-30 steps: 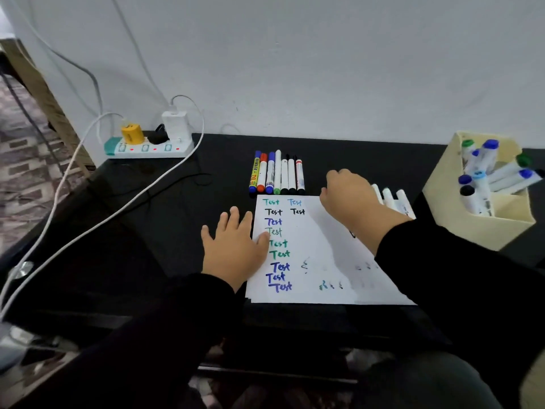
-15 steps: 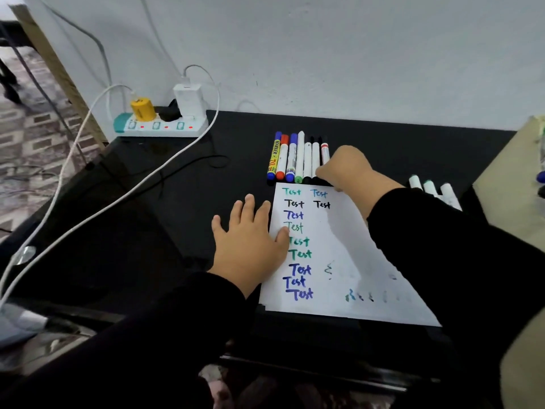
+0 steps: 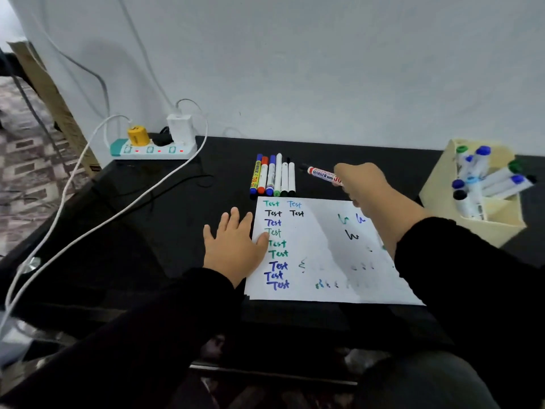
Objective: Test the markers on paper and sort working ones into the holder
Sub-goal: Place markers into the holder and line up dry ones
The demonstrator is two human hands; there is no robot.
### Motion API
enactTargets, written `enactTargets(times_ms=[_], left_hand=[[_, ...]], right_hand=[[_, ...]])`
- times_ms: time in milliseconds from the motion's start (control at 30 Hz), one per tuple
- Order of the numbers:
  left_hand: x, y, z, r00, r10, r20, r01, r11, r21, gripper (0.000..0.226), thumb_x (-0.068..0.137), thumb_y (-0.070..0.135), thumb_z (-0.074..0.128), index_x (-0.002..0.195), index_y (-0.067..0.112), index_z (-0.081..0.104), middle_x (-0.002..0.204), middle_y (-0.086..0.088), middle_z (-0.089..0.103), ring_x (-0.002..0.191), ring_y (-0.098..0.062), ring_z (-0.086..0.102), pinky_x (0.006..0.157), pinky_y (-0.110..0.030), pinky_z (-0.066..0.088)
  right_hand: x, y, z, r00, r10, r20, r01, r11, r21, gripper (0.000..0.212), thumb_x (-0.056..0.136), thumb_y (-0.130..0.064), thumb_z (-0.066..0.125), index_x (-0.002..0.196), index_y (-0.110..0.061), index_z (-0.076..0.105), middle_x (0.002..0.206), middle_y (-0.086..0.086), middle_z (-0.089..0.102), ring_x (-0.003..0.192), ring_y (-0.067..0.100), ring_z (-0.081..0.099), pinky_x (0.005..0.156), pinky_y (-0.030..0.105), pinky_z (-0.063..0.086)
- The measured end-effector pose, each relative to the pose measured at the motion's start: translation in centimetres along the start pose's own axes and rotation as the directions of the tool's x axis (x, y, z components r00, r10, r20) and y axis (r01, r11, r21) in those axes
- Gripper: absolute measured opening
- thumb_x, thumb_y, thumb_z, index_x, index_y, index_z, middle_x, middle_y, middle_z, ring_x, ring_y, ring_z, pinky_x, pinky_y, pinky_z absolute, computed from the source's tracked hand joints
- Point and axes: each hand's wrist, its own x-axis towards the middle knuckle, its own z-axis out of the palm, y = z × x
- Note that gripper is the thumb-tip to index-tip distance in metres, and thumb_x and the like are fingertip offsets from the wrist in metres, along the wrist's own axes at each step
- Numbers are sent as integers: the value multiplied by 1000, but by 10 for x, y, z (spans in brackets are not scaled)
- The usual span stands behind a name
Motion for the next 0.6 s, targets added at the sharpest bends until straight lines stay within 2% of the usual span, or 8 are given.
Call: enactTargets(times_ms=[100,167,267,367,433,500,600], left_hand=[[-3,0,-7,1000,-17,8,18,999,-49,71,92,59,33,150,26,9,158,0,5,145,-18,1,114,-50,-2],[-9,1,-15,1000,16,-7,-17,986,-163,72,92,55,41,150,25,11,158,-2,9,145,-19,5,115,-48,1],[-23,8,-29,987,153,-57,-162,868,-469,70,91,45,52,149,28,17,156,3,18,142,-15,19,114,-36,20],[-37,18,-41,963,261,-69,-252,776,-578,67,89,42,57,146,34,24,149,6,34,134,-12,35,106,-30,32],[-42,24,-46,963,265,-55,-242,750,-616,60,89,39,58,143,34,32,134,5,52,119,-10,50,95,-25,40],[-46,26,-51,970,229,-75,-224,739,-635,44,91,34,57,134,30,48,109,7,62,100,-10,58,83,-25,46],[-50,28,-54,975,204,-86,-212,747,-631,32,93,30,56,124,24,59,98,8,63,97,-15,61,88,-33,50]], right_hand=[[-19,8,-15,1000,15,21,-17,995,98,19,77,-20,46,75,-10,61,61,2,39,47,14,25,46,23,22],[-30,13,-23,999,-7,46,-1,986,165,22,78,-17,44,79,-8,65,58,2,39,46,13,23,44,21,21],[-42,17,-30,995,-41,95,16,969,245,32,81,-14,42,79,-7,73,56,2,36,46,13,20,43,21,19],[-50,19,-28,989,-53,135,-2,927,374,33,83,-14,40,72,-6,70,54,2,33,46,12,17,44,21,16],[-51,20,-23,989,-48,141,-21,891,453,31,81,-14,41,70,-6,69,53,1,32,45,12,17,43,20,16],[-52,21,-15,988,-22,151,-61,848,526,28,82,-16,45,68,-7,67,54,1,31,45,12,16,41,19,15],[-55,23,-1,981,13,195,-127,802,584,32,89,-31,56,65,-11,63,52,-2,34,43,10,21,38,17,17]])
